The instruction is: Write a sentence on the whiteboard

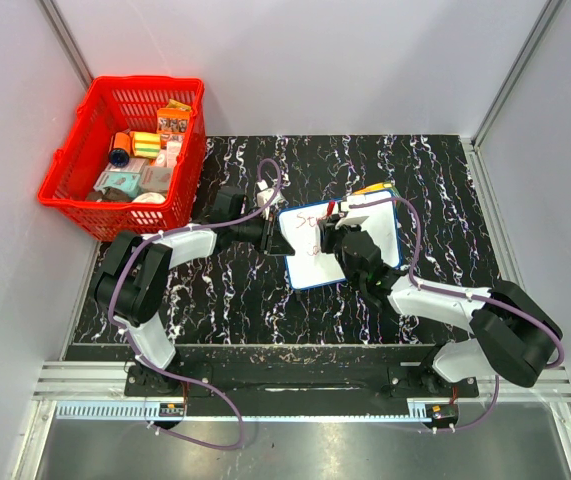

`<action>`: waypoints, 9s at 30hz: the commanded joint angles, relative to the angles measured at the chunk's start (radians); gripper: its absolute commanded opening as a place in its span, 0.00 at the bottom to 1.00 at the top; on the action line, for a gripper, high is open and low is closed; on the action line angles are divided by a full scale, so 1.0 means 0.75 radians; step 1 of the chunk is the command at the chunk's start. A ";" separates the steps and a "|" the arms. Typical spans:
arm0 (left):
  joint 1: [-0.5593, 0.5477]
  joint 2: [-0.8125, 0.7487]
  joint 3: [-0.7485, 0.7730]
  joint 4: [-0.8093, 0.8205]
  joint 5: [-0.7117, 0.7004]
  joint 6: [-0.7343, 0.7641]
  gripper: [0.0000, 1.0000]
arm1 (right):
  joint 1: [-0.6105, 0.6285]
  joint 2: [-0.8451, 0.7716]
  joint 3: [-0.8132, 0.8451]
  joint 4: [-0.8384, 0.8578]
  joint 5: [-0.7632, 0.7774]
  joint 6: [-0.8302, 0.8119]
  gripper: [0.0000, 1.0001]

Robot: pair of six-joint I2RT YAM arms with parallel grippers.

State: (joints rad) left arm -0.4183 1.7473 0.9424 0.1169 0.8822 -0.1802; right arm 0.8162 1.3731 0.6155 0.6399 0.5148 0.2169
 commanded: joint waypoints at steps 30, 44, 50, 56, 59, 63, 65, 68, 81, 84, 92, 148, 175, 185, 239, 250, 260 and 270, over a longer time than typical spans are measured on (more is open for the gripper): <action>-0.019 0.020 -0.019 -0.084 -0.188 0.165 0.00 | 0.006 -0.010 0.055 -0.037 0.036 0.011 0.00; -0.021 0.022 -0.017 -0.082 -0.186 0.163 0.00 | 0.004 -0.110 0.051 -0.052 0.072 -0.013 0.00; -0.021 0.020 -0.017 -0.082 -0.186 0.163 0.00 | -0.018 -0.168 0.055 -0.039 0.103 -0.044 0.00; -0.021 0.020 -0.019 -0.082 -0.188 0.165 0.00 | -0.049 -0.133 0.061 -0.033 0.089 -0.034 0.00; -0.023 0.020 -0.017 -0.082 -0.190 0.165 0.00 | -0.053 -0.113 0.061 -0.023 0.091 -0.031 0.00; -0.021 0.020 -0.019 -0.082 -0.188 0.165 0.00 | -0.053 -0.092 0.069 -0.017 0.085 -0.025 0.00; -0.021 0.020 -0.017 -0.084 -0.188 0.165 0.00 | -0.053 -0.080 0.075 -0.021 0.074 -0.017 0.00; -0.023 0.020 -0.017 -0.086 -0.188 0.167 0.00 | -0.053 -0.062 0.079 -0.021 0.081 -0.009 0.00; -0.023 0.018 -0.019 -0.086 -0.190 0.167 0.00 | -0.053 -0.039 0.030 0.079 0.123 -0.011 0.00; -0.021 0.018 -0.019 -0.086 -0.190 0.169 0.00 | -0.053 -0.051 0.020 0.108 0.128 -0.017 0.00; -0.021 0.022 -0.017 -0.088 -0.188 0.167 0.00 | -0.053 -0.123 -0.031 0.149 0.077 -0.058 0.00; -0.420 -0.497 0.075 0.367 -0.346 -0.071 0.86 | -0.053 -0.747 0.018 -0.234 -0.478 0.224 0.00; -0.389 -0.882 0.249 -0.508 -0.328 0.447 0.00 | -0.366 -0.598 0.398 -0.520 -1.741 0.230 0.73; -0.402 -0.833 0.298 -0.553 -0.160 0.496 0.00 | -0.364 -0.546 0.386 -0.340 -1.787 0.402 0.30; 0.108 -0.383 -0.367 0.555 -0.177 -0.514 0.95 | -0.368 -0.522 0.102 -0.463 -0.695 0.093 0.00; 0.093 0.034 -0.257 1.016 0.067 -0.604 0.86 | -0.366 -0.477 0.067 -0.424 -0.656 0.069 0.00; 0.083 0.180 -0.005 0.634 0.172 -0.361 0.37 | -0.364 -0.458 0.004 -0.313 -0.682 0.079 0.00; 0.114 0.131 0.063 0.294 0.153 -0.077 0.00 | -0.364 -0.450 -0.029 -0.272 -0.780 0.040 0.00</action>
State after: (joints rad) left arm -0.3523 1.8690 0.9768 0.4984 1.0512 -0.4767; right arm 0.5388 1.0370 0.6029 0.3702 -0.0422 0.2790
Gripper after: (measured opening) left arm 0.075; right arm 0.079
